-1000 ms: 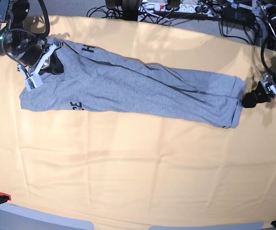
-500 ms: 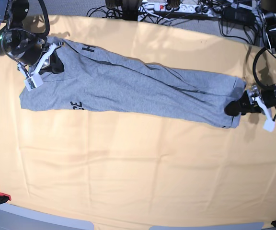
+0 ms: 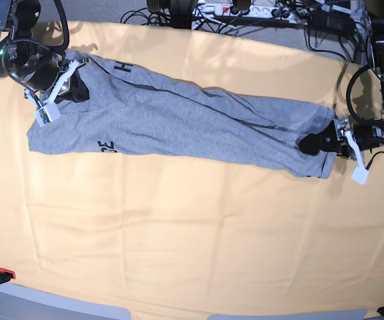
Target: Layout the t-shirt on the table in an organized manner, then fold the t-shirt properly
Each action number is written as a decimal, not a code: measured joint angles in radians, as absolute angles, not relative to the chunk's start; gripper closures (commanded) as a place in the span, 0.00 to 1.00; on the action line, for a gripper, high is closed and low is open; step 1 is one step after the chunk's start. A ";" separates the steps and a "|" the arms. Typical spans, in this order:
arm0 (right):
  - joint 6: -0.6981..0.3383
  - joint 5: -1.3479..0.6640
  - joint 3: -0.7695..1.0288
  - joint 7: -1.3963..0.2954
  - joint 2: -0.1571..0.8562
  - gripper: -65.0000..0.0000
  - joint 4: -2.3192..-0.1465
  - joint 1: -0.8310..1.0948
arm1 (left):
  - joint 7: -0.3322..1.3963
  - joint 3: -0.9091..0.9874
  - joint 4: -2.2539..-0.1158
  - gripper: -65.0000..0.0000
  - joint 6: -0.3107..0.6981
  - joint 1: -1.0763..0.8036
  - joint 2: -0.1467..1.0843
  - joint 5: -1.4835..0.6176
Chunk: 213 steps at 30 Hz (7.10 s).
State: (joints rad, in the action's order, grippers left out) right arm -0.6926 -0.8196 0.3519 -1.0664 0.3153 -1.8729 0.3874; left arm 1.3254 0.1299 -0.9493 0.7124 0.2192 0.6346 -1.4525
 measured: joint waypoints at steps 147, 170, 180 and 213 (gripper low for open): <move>-0.699 -0.583 0.328 -0.947 0.205 1.00 -1.826 0.336 | 1.411 0.105 -1.407 1.00 0.669 0.241 0.967 -1.405; -0.697 -0.609 0.328 -0.950 0.205 1.00 -1.826 0.336 | 1.414 0.105 -1.473 1.00 0.636 0.238 0.859 -1.459; -0.698 -0.609 0.327 -0.950 0.207 1.00 -1.826 0.335 | 1.414 0.105 -1.649 1.00 0.640 0.155 0.755 -1.459; -0.698 -0.610 0.327 -0.950 0.207 1.00 -1.826 0.336 | 1.415 0.033 -1.648 1.00 0.685 0.156 0.508 -1.458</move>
State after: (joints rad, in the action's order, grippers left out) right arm -0.6975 -0.6098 0.3271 -0.9504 0.2073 -1.8256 0.3355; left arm 1.4151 0.0326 -1.6478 0.6853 0.1558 0.5076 -1.4582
